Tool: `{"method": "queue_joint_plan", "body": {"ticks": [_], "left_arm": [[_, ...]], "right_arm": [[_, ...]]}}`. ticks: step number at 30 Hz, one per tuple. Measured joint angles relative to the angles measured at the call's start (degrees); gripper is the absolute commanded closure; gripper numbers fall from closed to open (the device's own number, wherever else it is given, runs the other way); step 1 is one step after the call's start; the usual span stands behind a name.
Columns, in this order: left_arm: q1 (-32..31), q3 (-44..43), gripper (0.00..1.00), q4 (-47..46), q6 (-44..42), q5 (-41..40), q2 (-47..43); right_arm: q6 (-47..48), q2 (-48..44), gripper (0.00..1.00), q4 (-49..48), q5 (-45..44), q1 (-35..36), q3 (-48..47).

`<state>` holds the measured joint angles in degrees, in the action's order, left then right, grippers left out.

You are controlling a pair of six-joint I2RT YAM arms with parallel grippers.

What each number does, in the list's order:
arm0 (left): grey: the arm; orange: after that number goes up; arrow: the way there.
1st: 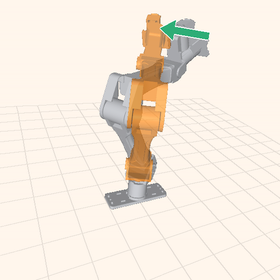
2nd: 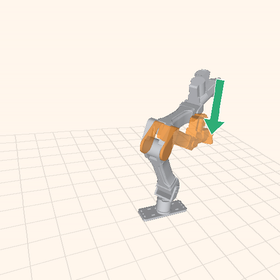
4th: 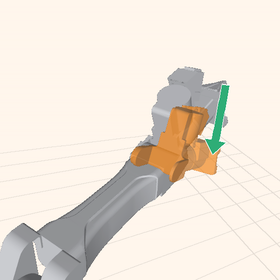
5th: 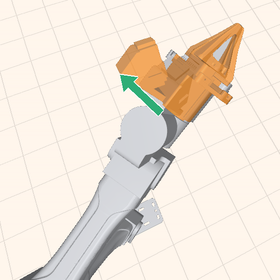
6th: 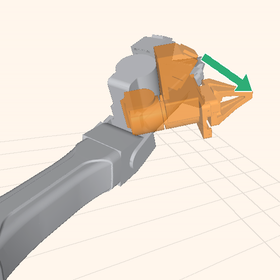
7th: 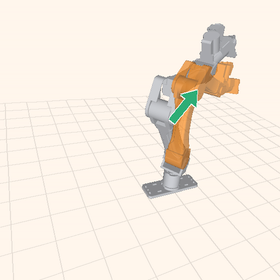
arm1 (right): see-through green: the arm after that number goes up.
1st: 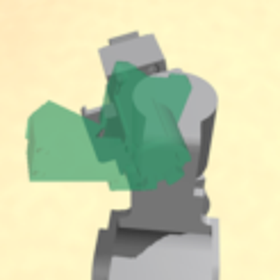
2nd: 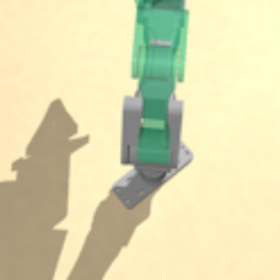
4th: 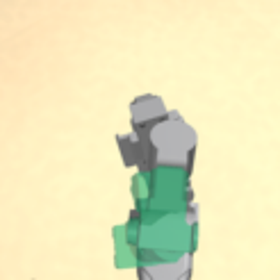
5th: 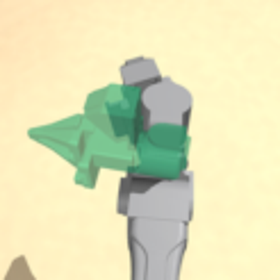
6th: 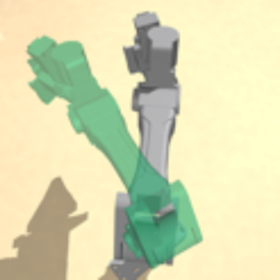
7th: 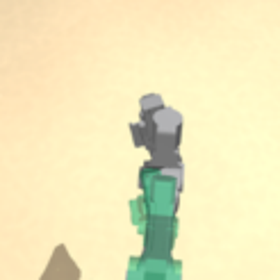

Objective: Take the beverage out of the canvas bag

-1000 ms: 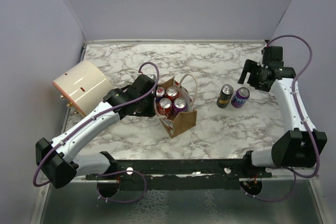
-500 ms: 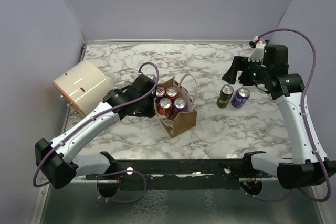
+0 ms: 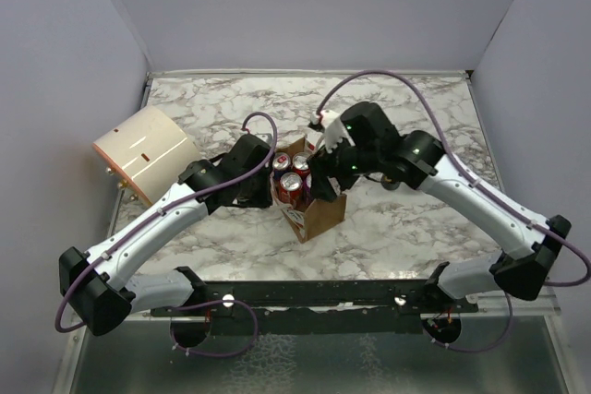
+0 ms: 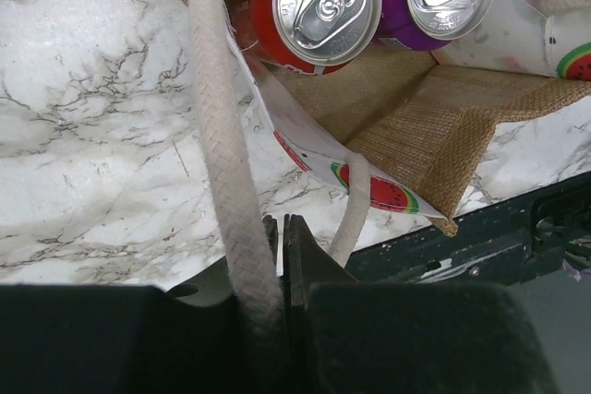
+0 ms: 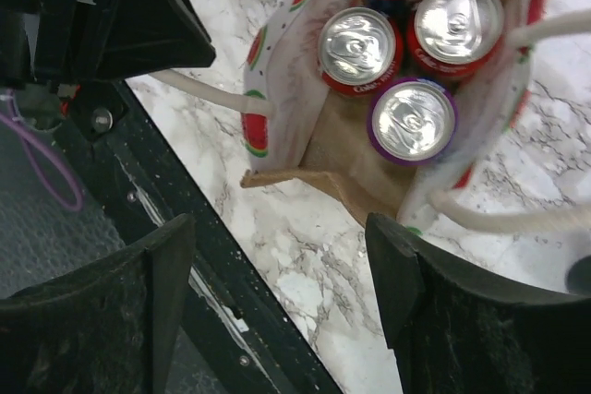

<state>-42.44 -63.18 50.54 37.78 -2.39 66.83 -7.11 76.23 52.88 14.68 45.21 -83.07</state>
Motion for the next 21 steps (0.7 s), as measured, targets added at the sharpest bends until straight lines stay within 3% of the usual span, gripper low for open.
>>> {"method": "queue_joint_plan", "body": {"ticks": [4,10,21], "left_arm": [[0.0,0.0,0.89,0.0,0.1,0.0,-0.1],[0.0,0.0,0.89,0.0,0.2,0.0,-0.1],[0.0,0.0,0.89,0.2,0.3,0.0,-0.1]], "right_arm": [[-0.9,7.0,0.29,0.3,-5.6,5.3,-3.9],[-2.8,18.4,0.23,4.1,-18.3,6.6,-10.1],[-3.6,23.8,0.18,5.5,-26.4,6.5,-11.1]]}}
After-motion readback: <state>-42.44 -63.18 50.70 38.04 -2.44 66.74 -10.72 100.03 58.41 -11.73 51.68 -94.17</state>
